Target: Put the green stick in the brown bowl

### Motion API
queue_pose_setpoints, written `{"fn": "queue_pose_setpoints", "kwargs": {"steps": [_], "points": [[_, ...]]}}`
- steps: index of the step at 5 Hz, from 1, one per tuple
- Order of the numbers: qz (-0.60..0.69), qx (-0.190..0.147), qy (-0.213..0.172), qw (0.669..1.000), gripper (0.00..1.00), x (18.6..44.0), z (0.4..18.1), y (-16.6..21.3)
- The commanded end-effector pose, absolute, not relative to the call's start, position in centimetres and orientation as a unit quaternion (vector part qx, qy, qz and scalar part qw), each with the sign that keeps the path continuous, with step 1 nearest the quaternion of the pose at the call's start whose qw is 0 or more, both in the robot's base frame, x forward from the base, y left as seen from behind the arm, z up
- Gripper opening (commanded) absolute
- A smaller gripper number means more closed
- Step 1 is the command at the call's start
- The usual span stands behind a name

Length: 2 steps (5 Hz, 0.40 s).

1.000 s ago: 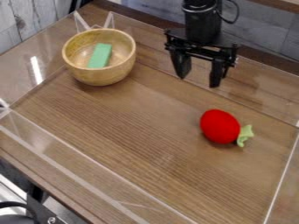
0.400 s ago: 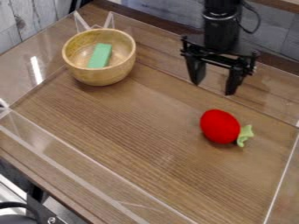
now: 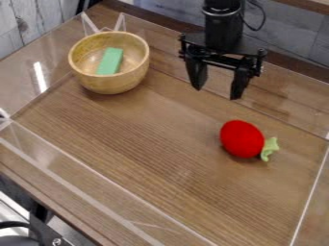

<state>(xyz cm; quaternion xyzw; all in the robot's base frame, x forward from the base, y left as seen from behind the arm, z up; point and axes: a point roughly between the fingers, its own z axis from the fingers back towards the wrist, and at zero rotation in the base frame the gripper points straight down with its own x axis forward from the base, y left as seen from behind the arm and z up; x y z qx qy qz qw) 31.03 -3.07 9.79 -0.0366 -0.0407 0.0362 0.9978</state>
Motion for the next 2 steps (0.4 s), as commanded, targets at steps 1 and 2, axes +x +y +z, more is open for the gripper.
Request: {"fn": "queue_pose_setpoints", "kwargs": {"steps": [1,2], "points": [[0.047,-0.030,-0.067,0.996,1.00,31.66,10.99,-2.69],[0.060,-0.023,-0.056,0.996,1.00,31.85,10.03,-2.48]]}}
